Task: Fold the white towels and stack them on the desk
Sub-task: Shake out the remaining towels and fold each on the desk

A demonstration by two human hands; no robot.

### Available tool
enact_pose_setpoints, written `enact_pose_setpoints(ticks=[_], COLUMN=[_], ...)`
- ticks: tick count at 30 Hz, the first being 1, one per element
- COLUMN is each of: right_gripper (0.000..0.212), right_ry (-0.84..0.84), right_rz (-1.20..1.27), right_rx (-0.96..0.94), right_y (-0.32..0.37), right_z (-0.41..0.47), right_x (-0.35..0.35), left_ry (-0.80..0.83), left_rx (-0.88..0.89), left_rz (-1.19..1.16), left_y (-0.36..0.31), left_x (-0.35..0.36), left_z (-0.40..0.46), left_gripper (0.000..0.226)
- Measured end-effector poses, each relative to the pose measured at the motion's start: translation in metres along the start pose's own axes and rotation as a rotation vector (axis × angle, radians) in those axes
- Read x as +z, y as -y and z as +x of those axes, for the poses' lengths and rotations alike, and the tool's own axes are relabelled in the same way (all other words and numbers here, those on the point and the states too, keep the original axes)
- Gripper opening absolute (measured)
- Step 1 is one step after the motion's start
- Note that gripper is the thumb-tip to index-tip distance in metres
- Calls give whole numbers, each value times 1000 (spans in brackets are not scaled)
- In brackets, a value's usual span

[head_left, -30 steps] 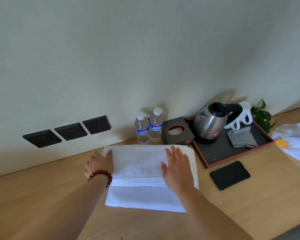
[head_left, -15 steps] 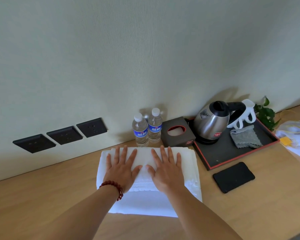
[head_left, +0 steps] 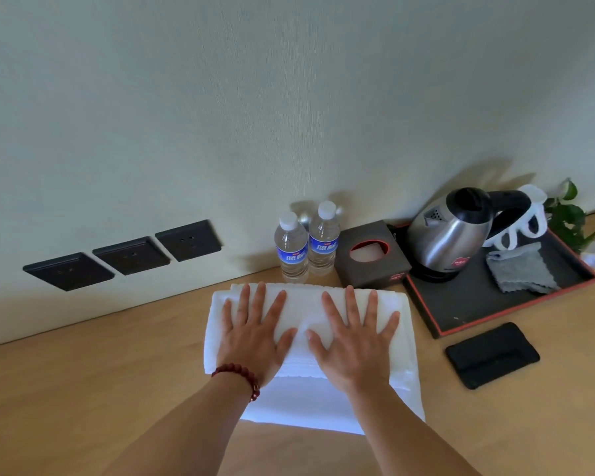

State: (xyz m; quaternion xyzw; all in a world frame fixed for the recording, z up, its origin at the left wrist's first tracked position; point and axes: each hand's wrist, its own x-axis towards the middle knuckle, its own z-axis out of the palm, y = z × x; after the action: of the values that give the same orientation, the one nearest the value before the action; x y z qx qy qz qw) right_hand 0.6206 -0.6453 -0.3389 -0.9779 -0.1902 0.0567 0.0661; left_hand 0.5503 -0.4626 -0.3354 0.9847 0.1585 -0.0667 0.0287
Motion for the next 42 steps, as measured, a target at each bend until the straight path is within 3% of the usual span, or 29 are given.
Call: enact_pose_setpoints(ticks=[6,9,15,21,25,28,37,42], right_gripper=[76,76,75,68,40,16,27,27], right_ry=[9,73,325,173,60,156,351,430], right_rz=[3,-9,-6,-137,-78,85,271,368], right_rx=[-1,0,48,-53,-203,-313,-634,-814], right_y=[-3,-5,2,51,125,207,426,517], right_z=[3,5,8,-9,-23,-57,-187,-262], right_x=[4,-4,-36,-71,-90,-89,-67,-65], left_ry=[-6,74,273,123,89,123,-29,-59], left_rx=[4,-10,23,8,-32,-186,-658,-926], left_rz=[-9,-4,92,143,101,117,121,92], left_y=[2,-1,16,67,110,169,327,398], left_x=[4,-2,-46,-121,-127,-128,-159,-167], left_z=[5,5,-7,-58,-134,-198,-362,-444], left_gripper=[73,73,74,62,53,53,50,59])
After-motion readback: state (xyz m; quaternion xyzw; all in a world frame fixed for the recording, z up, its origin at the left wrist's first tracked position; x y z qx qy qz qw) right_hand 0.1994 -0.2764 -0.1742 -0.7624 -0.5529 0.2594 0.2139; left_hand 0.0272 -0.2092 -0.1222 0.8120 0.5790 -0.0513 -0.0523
